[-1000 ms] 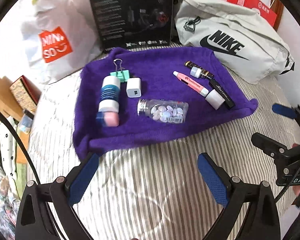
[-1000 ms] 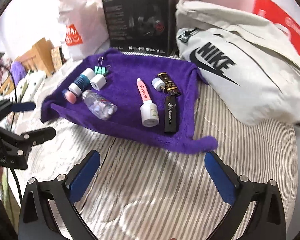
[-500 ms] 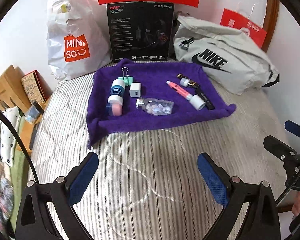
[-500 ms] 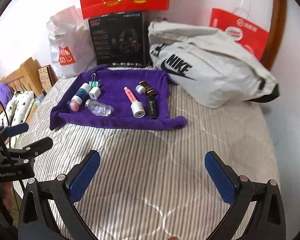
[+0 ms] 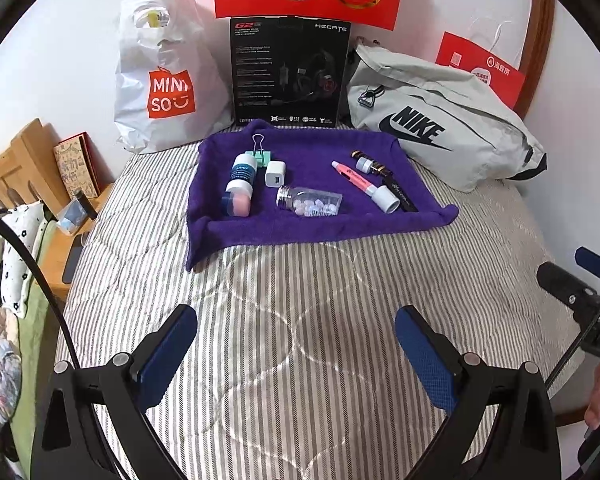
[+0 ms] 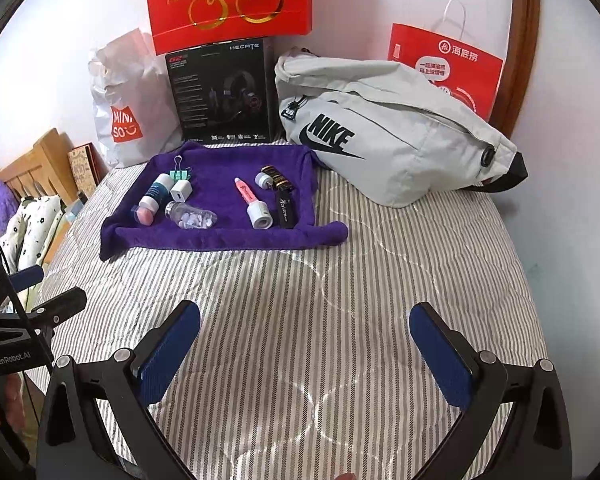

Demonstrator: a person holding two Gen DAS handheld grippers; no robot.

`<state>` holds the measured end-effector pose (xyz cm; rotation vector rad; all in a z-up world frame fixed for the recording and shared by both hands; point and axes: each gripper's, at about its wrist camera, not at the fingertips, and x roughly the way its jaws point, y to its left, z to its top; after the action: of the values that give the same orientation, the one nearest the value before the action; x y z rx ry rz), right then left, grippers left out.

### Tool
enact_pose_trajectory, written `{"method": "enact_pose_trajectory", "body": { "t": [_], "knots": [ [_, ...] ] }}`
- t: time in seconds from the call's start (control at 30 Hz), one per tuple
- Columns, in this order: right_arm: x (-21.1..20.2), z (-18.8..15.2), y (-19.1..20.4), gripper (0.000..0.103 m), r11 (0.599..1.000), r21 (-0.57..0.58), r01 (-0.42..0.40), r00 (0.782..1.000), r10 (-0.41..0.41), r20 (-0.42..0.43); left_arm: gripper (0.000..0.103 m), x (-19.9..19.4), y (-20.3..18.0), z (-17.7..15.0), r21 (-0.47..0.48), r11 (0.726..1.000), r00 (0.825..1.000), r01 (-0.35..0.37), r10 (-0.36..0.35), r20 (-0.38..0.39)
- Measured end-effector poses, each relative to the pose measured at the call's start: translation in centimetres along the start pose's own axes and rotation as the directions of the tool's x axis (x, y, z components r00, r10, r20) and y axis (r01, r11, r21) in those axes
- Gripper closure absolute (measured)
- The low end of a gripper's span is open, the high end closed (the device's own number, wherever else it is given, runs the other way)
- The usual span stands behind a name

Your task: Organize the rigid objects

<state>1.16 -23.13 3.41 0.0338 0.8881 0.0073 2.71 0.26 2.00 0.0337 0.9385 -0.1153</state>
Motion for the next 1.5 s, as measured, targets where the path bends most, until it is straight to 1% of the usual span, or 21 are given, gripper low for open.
{"method": "enact_pose_trajectory", "body": {
  "t": [0.27, 0.77, 1.5],
  "knots": [
    [-0.5, -0.8, -0.4, 0.0, 1.0, 0.0, 0.004, 1.0, -0.004, 0.0, 0.003, -0.8, -0.1, -0.5, 0.013, 1.0, 1.0, -0.025, 0.025, 0.014],
    [-0.7, -1.6, -0.1, 0.0, 1.0, -0.017, 0.0, 1.0, 0.0, 0.001, 0.003, -1.6, -0.1, -1.0, 0.016, 0.999, 0.999, -0.045, 0.045, 0.016],
    [-1.4, -1.6, 0.0, 0.0, 1.0, -0.022, -0.008, 1.0, 0.008, 0.017, 0.003, -2.1, 0.0, -1.3, 0.02, 0.999, 0.999, -0.049, 0.048, 0.023]
  ]
}}
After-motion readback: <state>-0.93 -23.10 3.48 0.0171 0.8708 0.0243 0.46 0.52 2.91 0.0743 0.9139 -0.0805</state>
